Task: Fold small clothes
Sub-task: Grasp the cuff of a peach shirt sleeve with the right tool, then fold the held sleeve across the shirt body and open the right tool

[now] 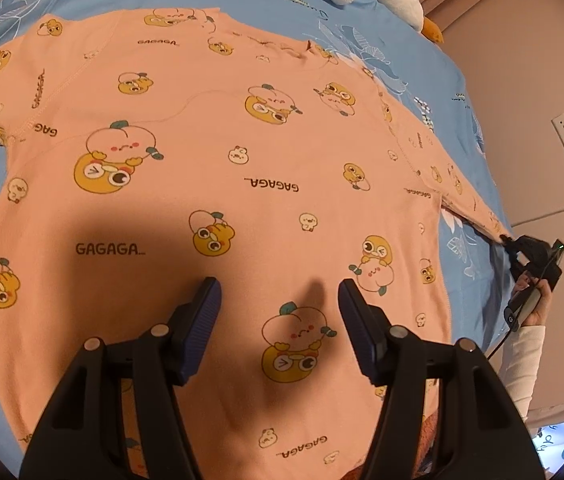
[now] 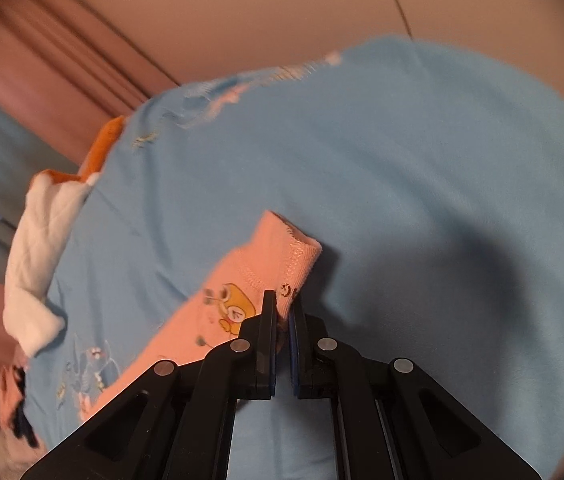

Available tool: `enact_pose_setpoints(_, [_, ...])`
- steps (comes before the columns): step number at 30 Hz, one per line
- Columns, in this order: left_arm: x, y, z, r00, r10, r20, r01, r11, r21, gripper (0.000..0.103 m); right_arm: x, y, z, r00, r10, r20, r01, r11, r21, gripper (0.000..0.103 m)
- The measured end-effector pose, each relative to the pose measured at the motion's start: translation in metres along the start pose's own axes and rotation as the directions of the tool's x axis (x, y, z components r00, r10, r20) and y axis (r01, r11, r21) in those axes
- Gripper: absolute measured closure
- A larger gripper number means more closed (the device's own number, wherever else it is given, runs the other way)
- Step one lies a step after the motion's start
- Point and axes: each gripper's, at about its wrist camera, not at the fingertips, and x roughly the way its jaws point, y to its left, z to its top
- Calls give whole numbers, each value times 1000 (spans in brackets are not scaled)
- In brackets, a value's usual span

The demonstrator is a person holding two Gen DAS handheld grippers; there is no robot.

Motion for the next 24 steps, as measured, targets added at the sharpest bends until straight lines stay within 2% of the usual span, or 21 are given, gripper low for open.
enact_pose_setpoints(3, [-13, -3, 1, 999, 29, 40, -30, 999, 25, 42, -27, 35, 9, 996, 61, 59, -55, 994, -98, 97])
enact_pose_setpoints(6, [-29, 1, 0, 995, 44, 86, -47, 999, 26, 39, -59, 83, 11, 980, 182, 85, -160, 962, -220, 97])
enact_pose_setpoints(9, [-43, 9, 0, 994, 33, 108, -33, 999, 0, 36, -86, 132, -6, 953, 298, 54, -261, 898, -356, 97])
enact_pose_setpoints(11, [-51, 14, 0, 991, 41, 128, -40, 999, -10, 35, -98, 166, -26, 931, 364, 2, -327, 838, -437, 97])
enact_pose_setpoints(15, [-63, 26, 0, 986, 58, 155, -52, 998, -41, 34, -105, 216, -72, 890, 435, -137, -438, 730, -525, 97])
enact_pose_setpoints(16, [-65, 27, 0, 986, 57, 158, -50, 998, -48, 34, -105, 229, -86, 879, 442, -176, -461, 698, -547, 97])
enact_pose_setpoints(19, [-72, 34, -2, 983, 62, 173, -50, 996, -71, 34, -95, 258, -132, 867, 419, -270, -491, 624, -608, 97])
enact_pose_setpoints(24, [-80, 45, -7, 978, 82, 193, -66, 994, -85, 34, -60, 284, -207, 829, 323, -457, -557, 563, -611, 97])
